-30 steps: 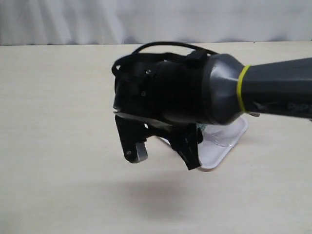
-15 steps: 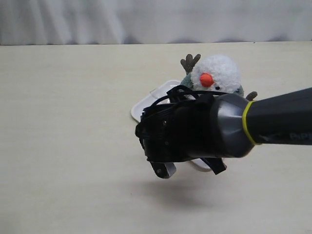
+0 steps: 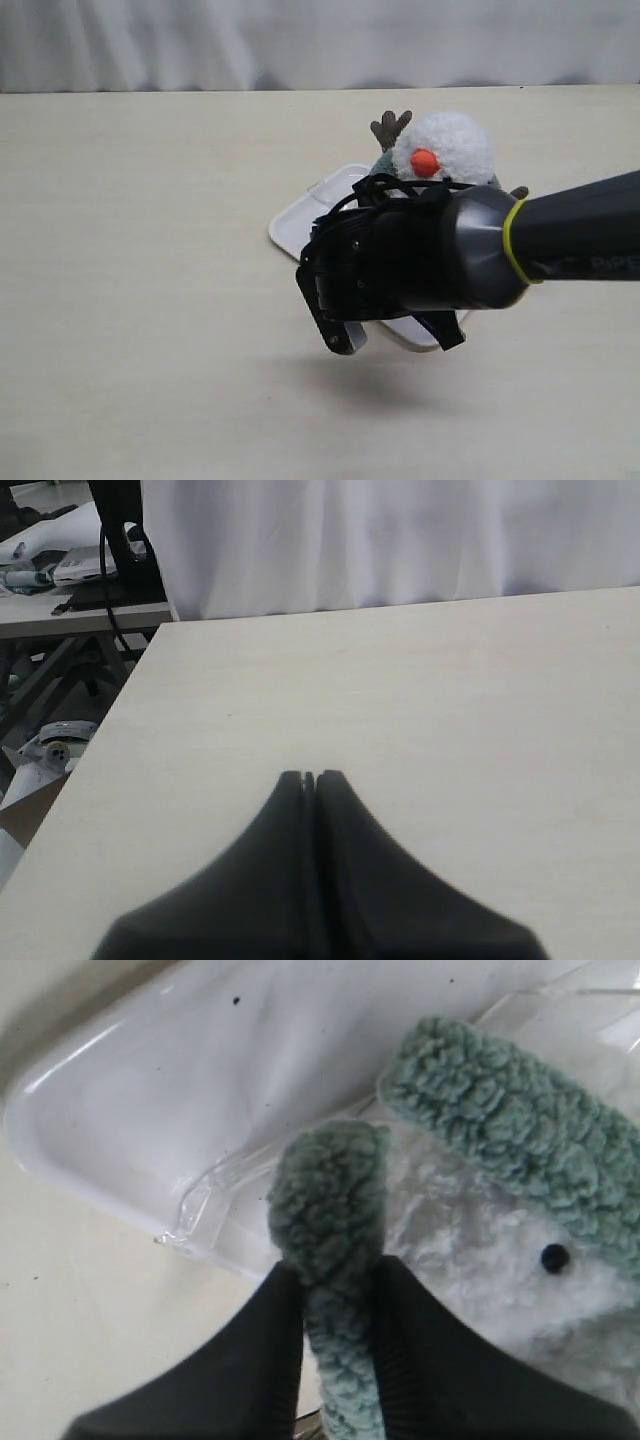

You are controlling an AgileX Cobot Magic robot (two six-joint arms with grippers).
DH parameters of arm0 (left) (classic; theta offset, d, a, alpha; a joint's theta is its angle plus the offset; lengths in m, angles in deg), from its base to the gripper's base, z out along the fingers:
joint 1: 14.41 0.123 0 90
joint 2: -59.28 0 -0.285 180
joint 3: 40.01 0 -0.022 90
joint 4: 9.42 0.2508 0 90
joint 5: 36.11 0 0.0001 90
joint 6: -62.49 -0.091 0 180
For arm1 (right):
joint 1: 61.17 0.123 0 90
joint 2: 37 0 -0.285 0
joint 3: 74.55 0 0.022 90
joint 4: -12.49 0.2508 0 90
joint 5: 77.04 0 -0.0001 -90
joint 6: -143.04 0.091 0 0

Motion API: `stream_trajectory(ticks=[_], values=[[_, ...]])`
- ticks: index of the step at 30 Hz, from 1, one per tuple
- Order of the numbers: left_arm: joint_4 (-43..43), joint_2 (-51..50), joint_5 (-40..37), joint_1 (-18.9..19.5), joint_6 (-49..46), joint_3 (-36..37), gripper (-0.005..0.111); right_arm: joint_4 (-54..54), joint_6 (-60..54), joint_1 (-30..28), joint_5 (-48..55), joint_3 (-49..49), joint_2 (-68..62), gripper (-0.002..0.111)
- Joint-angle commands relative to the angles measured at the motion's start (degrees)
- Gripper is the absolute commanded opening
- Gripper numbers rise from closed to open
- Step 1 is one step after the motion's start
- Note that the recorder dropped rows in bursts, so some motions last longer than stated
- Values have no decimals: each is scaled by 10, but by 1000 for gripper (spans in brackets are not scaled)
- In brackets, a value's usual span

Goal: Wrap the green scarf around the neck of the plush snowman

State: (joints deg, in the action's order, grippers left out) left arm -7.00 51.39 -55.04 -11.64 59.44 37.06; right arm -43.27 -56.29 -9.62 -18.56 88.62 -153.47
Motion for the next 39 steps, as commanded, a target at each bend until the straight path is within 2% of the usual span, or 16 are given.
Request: stream_trajectory(ticks=[1, 4, 16, 26, 29, 39], values=[[0, 1, 4, 2, 1, 1, 0, -8, 21, -15, 0, -2, -15, 12], [0, 1, 4, 2, 1, 1, 0, -9, 27, -16, 4, -2, -24, 4], [0, 1, 4, 2, 1, 1, 0, -22, 38, -15, 21, 29, -21, 4], [0, 1, 4, 2, 1, 1, 0, -15, 39, -15, 11, 30, 36, 4], [0, 1, 4, 2, 1, 1, 0, -3, 39, -15, -17, 30, 54, 4], [0, 1, 4, 2, 1, 1, 0, 38, 43, -25, -226, 30, 54, 4]])
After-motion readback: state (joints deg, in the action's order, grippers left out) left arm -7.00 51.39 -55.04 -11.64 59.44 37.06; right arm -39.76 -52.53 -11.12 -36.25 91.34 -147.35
